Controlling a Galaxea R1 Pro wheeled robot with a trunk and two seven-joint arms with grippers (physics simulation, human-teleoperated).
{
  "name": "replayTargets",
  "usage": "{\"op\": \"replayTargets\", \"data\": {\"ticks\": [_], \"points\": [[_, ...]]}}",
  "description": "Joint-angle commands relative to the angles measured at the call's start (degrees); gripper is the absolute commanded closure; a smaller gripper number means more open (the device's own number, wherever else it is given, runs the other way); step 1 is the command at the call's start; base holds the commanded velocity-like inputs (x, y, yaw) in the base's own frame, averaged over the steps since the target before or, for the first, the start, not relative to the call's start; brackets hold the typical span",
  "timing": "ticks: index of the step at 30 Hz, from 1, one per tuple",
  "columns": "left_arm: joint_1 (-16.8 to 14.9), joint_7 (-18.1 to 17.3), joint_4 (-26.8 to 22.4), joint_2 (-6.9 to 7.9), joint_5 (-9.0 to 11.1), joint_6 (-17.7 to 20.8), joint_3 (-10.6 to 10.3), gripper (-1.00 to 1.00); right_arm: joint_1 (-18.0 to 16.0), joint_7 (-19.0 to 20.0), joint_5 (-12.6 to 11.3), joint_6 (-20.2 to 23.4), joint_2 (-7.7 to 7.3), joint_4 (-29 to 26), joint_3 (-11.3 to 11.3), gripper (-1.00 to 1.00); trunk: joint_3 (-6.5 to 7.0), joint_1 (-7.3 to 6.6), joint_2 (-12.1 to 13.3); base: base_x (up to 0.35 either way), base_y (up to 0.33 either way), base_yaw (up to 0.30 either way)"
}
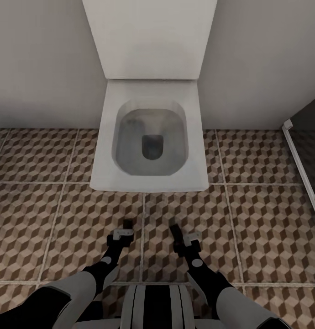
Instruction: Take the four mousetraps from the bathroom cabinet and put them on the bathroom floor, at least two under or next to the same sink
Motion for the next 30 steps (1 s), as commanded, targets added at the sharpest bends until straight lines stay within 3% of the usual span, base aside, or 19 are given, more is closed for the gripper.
{"op": "replayTargets", "data": {"ticks": [1,30], "points": [[-0.03,0.48,0.19,0.00,0.31,-0.16,-0.54,1.00,-0.05,-0.38,-0.52,-0.20,0.05,0.06,0.46,1.00,-0.02,-0.01,-0.01,0.000,0.000,0.000],[0.24,0.46,0.86,0.03,0.31,-0.07,-0.54,1.00,-0.13,-0.52,-0.61,-0.26,0.27,-0.56,0.42,1.00,-0.02,-0.01,-0.01,0.000,0.000,0.000]]}}
